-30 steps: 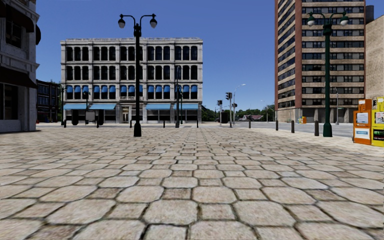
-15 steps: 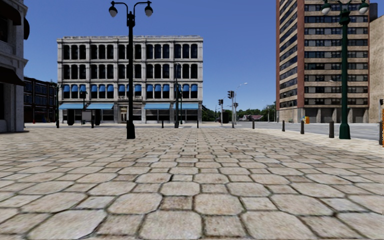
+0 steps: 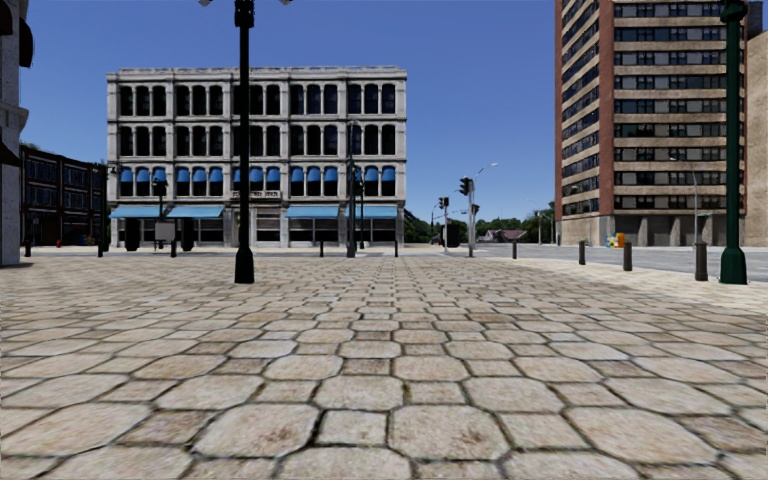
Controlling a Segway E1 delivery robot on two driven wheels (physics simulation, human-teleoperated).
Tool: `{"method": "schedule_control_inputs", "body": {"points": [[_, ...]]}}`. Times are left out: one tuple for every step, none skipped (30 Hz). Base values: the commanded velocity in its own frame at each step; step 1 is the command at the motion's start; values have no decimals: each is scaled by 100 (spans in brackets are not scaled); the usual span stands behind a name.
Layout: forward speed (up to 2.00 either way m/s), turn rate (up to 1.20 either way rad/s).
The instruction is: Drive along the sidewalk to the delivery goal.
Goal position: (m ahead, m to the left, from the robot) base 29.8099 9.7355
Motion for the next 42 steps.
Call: {"method": "schedule_control_inputs", "body": {"points": [[200, -41], [200, -41], [200, -44], [200, -44], [200, -44], [200, -44], [200, -44], [200, -44], [200, -44], [200, -44], [200, -44], [200, -44], [200, -44], [200, -44], [200, -44], [200, -44], [200, -44], [200, -44], [200, -44], [200, -44], [200, -43], [200, -43], [200, -42], [200, -34], [200, -8], [200, 0], [200, 0], [200, 0], [200, 0], [200, 0], [200, 0], [200, 0], [200, 0], [200, 0], [200, 0], [200, 0], [200, 0], [200, 0], [200, 0], [200, 0], [200, 0], [200, 0]]}}
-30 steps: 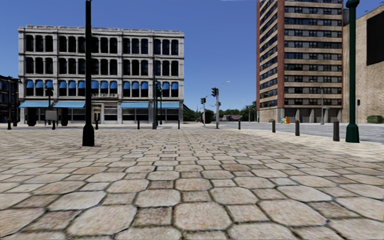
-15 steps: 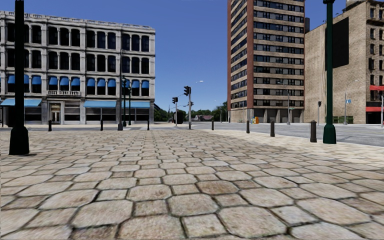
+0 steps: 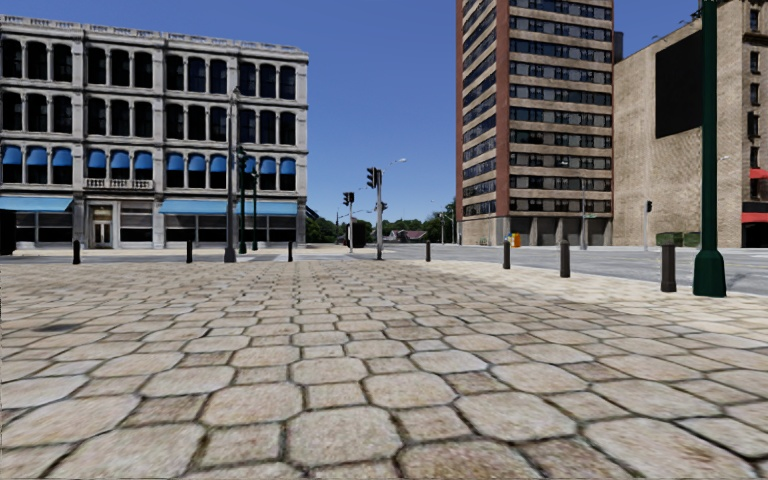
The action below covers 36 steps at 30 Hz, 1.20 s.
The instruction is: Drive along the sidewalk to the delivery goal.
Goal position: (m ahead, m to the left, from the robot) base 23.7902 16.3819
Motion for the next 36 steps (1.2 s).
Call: {"method": "schedule_control_inputs", "body": {"points": [[200, 0], [200, 0], [200, 0], [200, 0], [200, 0], [200, 0], [200, 0], [200, 0], [200, 0], [200, 0], [200, 0], [200, 0], [200, 0], [200, 0], [200, 0], [200, 0], [200, 0], [200, 0], [200, 0], [200, 0], [200, 7], [200, 15], [200, 18], [200, 18], [200, 25], [200, 28], [200, 29], [200, 29], [200, 30], [200, 30], [200, 30], [200, 30], [200, 30], [200, 30], [200, 32], [200, 33]]}}
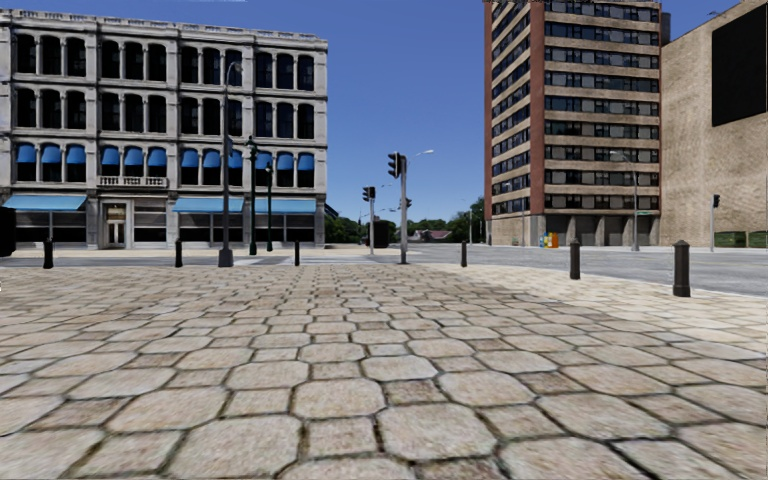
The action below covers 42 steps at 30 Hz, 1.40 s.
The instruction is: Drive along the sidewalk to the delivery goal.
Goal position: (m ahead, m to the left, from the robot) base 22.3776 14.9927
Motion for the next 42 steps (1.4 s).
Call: {"method": "schedule_control_inputs", "body": {"points": [[200, 33], [200, 33], [200, 32], [200, 20], [200, 12], [200, 0], [200, 0], [200, 0], [200, 0], [200, 0], [200, 0], [200, 0], [200, 0], [200, 0], [200, 12], [200, 16], [200, 25], [200, 31], [200, 32], [200, 32], [200, 16], [200, 0], [200, 0], [200, 0], [200, 0], [200, 0], [200, 0], [200, 0], [200, 0], [200, 0], [200, 0], [200, 0], [200, 0], [200, 23], [200, 45], [200, 51], [200, 51], [200, 51], [200, 28], [200, 7], [200, 0], [200, 0]]}}
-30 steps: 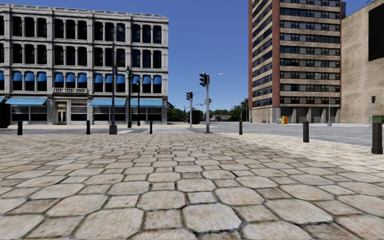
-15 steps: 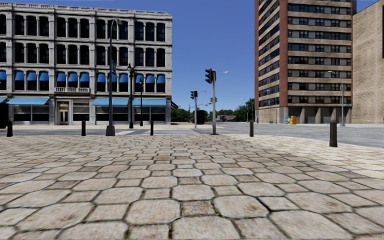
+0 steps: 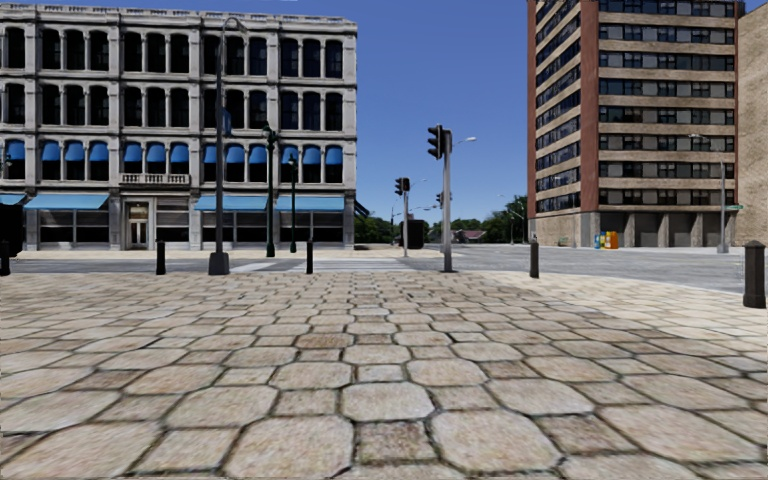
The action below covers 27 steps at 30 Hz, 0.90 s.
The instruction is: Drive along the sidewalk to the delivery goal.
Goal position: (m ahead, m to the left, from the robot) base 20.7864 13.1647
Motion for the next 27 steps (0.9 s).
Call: {"method": "schedule_control_inputs", "body": {"points": [[200, 0], [200, 0], [200, 0], [200, 0], [200, 0], [200, 0], [200, 0], [200, 0], [200, 0], [200, 0], [200, 0], [200, 0], [200, 0], [200, 0], [200, 0], [200, 0], [200, 0], [200, 0], [200, 0], [200, 0], [200, 0], [200, 0], [200, 0], [200, 0], [200, 0], [200, 0], [200, 0]]}}
